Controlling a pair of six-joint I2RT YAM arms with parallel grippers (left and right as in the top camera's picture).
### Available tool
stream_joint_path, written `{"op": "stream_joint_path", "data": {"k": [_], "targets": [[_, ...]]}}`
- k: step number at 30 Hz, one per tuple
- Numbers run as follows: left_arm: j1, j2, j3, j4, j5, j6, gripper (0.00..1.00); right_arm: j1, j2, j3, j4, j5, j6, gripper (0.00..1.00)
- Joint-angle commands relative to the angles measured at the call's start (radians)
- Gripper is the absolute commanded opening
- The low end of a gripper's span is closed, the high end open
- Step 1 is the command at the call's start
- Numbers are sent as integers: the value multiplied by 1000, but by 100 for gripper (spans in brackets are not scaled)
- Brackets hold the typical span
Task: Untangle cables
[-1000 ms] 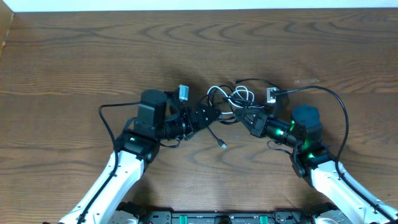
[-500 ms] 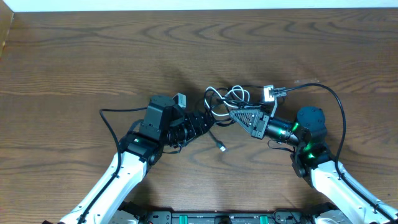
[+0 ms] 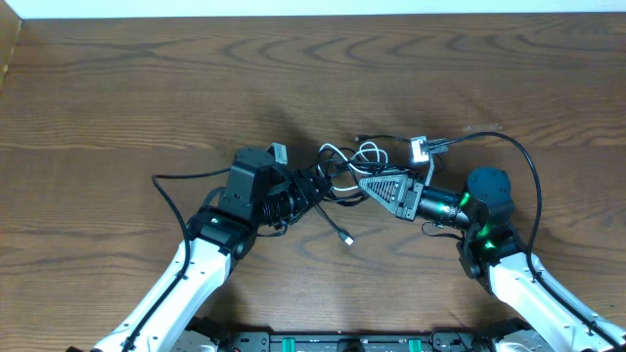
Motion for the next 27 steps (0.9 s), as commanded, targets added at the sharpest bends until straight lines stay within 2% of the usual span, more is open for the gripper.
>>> {"op": "stream_joint_path", "data": {"k": [1, 7, 10, 14, 18, 22, 27], "targets": [[-16, -2, 11, 0, -21, -37, 42, 16, -2, 4, 8, -12, 39, 1], [-69, -2, 11, 0, -67, -61, 41, 24, -2, 4, 8, -10, 42, 1], [-87, -2, 11, 0, -95, -67, 30, 24, -2, 4, 8, -9, 53, 1], [-87, -2, 11, -5, -121, -66, 10, 24, -2, 4, 7, -4, 18, 1], [-85, -2, 11, -6, -137, -65, 8, 23, -2, 3, -14, 22, -107, 1], [-69, -2, 11, -24, -137, -58, 8, 8, -2, 3, -170, 145, -242, 1], [-18, -2, 11, -80, -137, -58, 8, -25, -2, 4, -492, 443, -312, 2]]}}
